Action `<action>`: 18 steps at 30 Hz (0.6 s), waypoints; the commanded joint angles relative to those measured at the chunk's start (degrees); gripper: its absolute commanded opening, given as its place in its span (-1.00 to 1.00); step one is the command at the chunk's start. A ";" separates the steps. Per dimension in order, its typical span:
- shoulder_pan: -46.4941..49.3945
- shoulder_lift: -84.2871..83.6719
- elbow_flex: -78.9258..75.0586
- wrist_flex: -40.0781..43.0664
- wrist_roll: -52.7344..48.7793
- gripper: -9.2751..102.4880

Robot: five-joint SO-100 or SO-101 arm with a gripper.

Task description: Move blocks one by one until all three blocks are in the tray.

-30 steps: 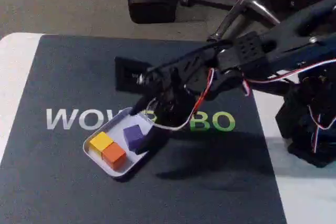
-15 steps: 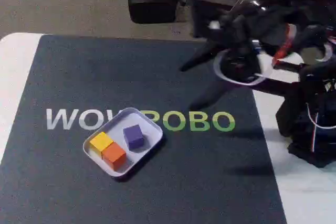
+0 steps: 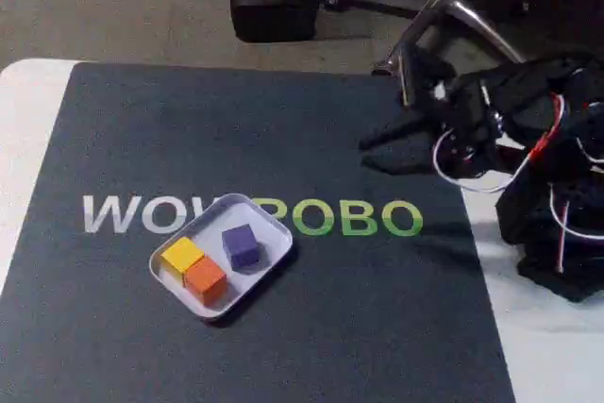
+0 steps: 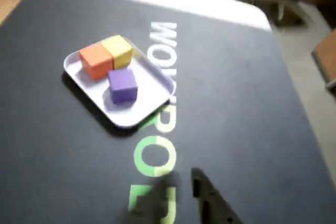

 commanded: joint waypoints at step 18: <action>-6.15 0.44 8.09 16.17 3.69 -0.98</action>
